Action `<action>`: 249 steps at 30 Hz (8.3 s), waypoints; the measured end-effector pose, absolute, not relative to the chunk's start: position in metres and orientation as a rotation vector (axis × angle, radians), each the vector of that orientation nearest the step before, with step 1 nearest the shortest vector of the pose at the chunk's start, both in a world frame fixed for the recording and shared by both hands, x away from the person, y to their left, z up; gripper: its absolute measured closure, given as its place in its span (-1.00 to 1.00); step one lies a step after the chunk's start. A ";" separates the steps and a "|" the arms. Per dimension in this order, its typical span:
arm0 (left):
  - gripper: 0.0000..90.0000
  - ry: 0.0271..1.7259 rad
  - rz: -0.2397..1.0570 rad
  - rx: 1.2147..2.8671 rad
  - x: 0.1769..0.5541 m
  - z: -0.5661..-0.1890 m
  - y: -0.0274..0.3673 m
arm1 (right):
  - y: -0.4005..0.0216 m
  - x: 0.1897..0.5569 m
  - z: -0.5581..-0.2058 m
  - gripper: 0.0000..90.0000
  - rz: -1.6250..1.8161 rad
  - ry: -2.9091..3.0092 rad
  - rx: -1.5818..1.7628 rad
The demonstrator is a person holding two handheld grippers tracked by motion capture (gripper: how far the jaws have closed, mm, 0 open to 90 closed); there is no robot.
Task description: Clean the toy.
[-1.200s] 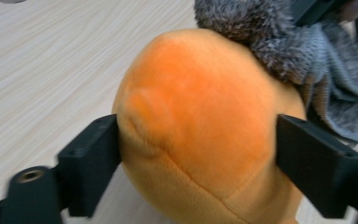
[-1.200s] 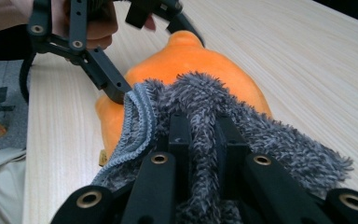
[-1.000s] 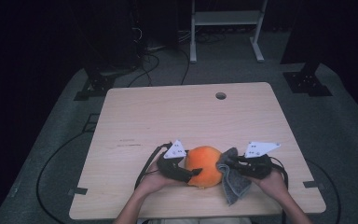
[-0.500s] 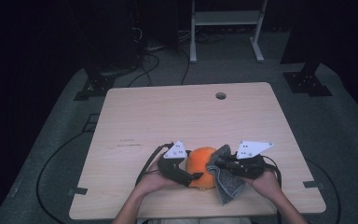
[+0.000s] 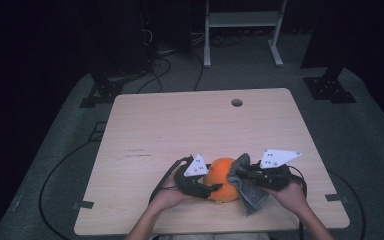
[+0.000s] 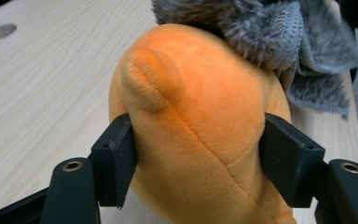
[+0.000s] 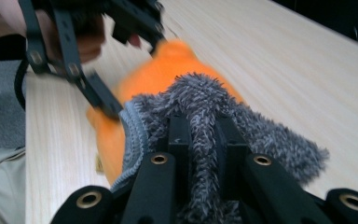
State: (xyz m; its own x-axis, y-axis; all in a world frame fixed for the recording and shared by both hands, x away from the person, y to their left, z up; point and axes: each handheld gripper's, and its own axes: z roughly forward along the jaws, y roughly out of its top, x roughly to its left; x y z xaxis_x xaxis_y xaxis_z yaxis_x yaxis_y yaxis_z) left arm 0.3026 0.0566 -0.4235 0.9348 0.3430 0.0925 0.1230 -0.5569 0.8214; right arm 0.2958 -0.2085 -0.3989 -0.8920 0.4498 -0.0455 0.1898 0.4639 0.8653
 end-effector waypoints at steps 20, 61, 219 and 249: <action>-0.25 0.281 0.324 2.164 0.295 -0.426 0.059 | -0.219 0.310 -0.395 0.76 1.328 2.474 0.611; -0.27 0.465 0.323 2.132 0.313 -0.439 0.073 | -0.206 0.296 -0.413 0.76 1.306 2.474 0.538; -0.50 0.470 0.340 2.082 0.306 -0.424 0.070 | -0.194 0.312 -0.401 0.76 1.380 2.471 0.570; -0.54 0.422 0.232 2.165 0.307 -0.432 0.080 | -0.217 0.328 -0.407 0.75 1.482 2.506 0.643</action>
